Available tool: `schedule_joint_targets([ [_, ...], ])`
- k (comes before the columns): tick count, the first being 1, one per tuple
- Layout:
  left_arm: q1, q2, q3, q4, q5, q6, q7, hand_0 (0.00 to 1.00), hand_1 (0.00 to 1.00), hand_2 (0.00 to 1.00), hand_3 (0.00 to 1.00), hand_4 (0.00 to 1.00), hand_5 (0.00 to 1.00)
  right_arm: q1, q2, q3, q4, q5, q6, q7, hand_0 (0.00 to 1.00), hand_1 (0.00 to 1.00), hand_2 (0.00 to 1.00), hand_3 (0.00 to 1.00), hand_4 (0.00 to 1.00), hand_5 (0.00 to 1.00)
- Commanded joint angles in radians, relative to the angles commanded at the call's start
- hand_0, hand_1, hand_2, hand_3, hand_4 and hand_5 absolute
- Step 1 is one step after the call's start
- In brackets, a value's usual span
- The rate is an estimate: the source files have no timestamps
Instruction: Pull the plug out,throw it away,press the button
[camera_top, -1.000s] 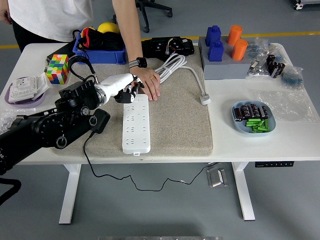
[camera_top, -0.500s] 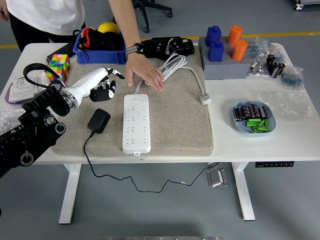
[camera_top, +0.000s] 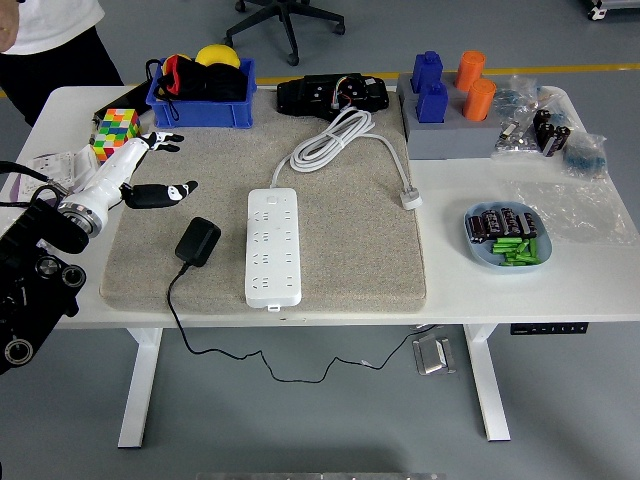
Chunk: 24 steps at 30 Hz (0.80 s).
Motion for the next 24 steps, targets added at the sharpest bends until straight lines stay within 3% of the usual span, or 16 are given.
schedule_joint_targets([
  [8,0.035,-0.016,-0.079,-0.024,0.013,-0.01,0.006,0.9,0.901,0.849,0.888,0.775,0.28,0.005,-0.002,-0.007,-0.01,-0.003,0.001,-0.001,0.767,0.729,0.724,0.713,0.883,0.658],
  [24,0.064,-0.033,-0.103,-0.053,0.018,-0.026,0.017,0.894,0.867,0.826,0.892,0.779,0.271,-0.004,0.006,-0.005,-0.006,-0.003,-0.001,0.0,0.767,0.729,0.724,0.713,0.883,0.658],
])
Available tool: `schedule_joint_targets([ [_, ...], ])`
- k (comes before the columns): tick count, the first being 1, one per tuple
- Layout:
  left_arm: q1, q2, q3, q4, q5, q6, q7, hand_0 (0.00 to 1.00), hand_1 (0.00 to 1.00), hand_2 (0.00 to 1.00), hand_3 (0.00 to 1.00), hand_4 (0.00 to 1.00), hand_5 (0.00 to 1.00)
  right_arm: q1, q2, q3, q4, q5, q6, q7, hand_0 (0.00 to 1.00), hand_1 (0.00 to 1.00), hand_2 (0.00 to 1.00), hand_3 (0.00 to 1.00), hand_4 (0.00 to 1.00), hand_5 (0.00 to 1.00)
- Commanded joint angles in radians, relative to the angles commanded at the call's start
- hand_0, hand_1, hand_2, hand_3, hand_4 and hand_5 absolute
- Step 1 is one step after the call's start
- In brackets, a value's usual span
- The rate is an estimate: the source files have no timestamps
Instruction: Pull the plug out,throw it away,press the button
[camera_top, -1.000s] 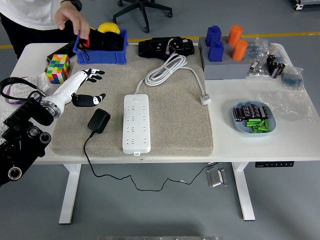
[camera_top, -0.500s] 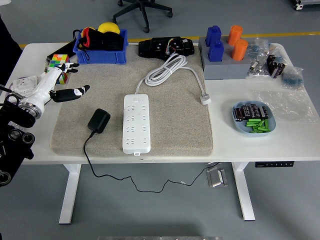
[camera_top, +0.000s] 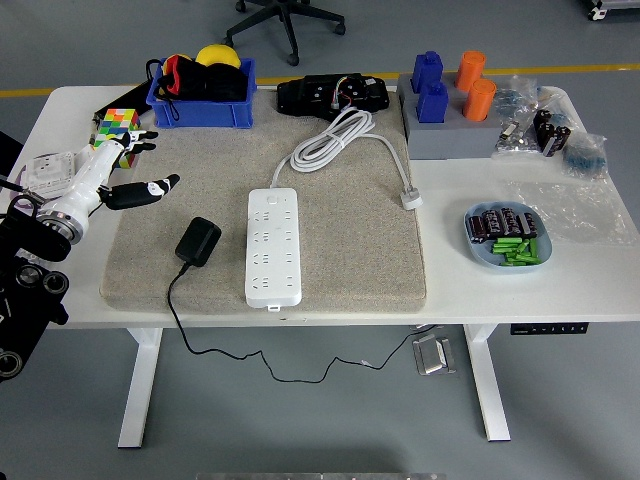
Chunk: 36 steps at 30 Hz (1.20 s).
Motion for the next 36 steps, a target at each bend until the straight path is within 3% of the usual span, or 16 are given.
schedule_joint_targets([
  [36,-0.002,0.009,0.01,-0.03,0.005,-0.015,0.013,0.885,0.852,0.813,0.885,0.758,0.232,-0.002,0.007,0.013,-0.001,0.0,0.0,0.0,0.767,0.729,0.724,0.713,0.883,0.658],
])
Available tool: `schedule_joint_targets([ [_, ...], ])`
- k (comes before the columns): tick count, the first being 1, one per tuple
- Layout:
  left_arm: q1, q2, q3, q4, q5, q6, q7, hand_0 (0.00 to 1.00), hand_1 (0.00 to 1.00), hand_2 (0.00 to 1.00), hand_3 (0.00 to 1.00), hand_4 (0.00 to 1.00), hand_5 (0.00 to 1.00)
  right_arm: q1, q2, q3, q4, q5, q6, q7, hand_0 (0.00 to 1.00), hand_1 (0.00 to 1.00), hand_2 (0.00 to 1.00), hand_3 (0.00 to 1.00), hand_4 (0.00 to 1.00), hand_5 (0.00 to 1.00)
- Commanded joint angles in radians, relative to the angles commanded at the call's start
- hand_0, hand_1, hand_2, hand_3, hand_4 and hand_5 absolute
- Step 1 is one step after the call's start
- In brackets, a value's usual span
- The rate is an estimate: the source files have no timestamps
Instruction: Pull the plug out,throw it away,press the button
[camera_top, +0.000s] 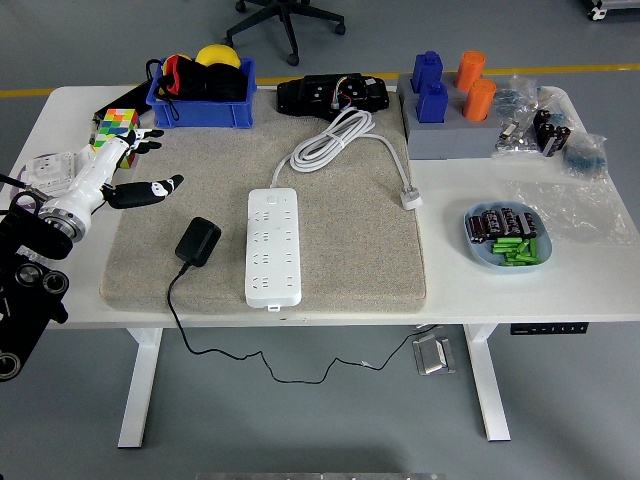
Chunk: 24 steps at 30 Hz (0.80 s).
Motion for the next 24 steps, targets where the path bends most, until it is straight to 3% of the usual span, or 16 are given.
schedule_joint_targets([
  [24,-0.007,0.001,-0.013,-0.011,0.002,-0.001,0.0,0.882,0.85,0.81,0.88,0.743,0.205,0.005,-0.001,0.006,0.0,0.0,0.0,0.0,0.767,0.729,0.724,0.713,0.883,0.658],
])
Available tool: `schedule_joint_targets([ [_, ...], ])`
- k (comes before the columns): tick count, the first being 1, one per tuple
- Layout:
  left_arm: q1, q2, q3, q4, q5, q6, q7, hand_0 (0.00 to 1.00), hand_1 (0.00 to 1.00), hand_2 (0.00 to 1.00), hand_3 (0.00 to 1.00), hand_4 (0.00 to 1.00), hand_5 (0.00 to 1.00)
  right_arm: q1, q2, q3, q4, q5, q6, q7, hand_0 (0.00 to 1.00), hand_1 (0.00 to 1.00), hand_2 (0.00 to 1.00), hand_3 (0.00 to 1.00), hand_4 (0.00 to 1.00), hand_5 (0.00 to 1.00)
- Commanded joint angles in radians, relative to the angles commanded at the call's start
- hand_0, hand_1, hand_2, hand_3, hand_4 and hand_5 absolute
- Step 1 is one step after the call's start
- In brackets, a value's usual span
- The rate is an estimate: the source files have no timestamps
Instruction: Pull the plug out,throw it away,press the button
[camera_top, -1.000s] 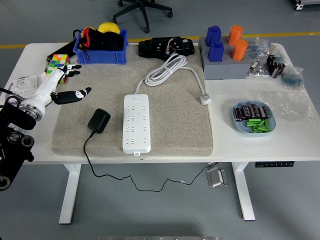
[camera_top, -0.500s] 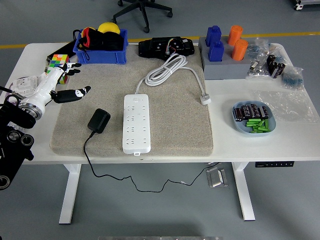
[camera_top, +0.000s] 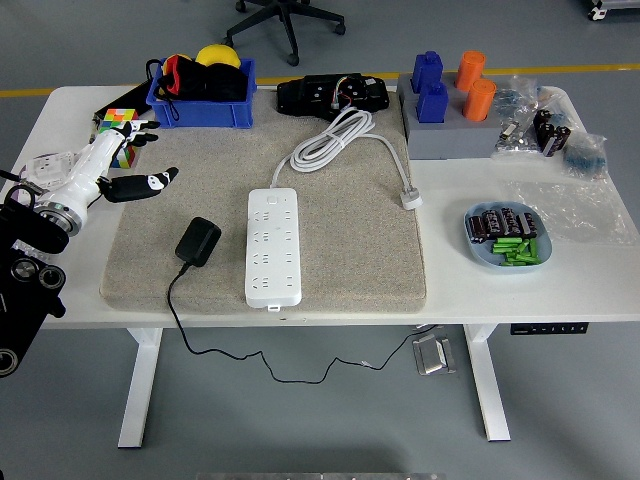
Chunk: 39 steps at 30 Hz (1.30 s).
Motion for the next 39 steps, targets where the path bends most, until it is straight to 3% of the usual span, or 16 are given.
schedule_joint_targets([
  [39,-0.007,0.005,-0.01,-0.006,0.002,-0.005,0.005,0.879,0.849,0.806,0.865,0.73,0.187,0.002,-0.003,-0.005,0.0,0.005,-0.003,0.001,0.767,0.729,0.724,0.713,0.883,0.658],
])
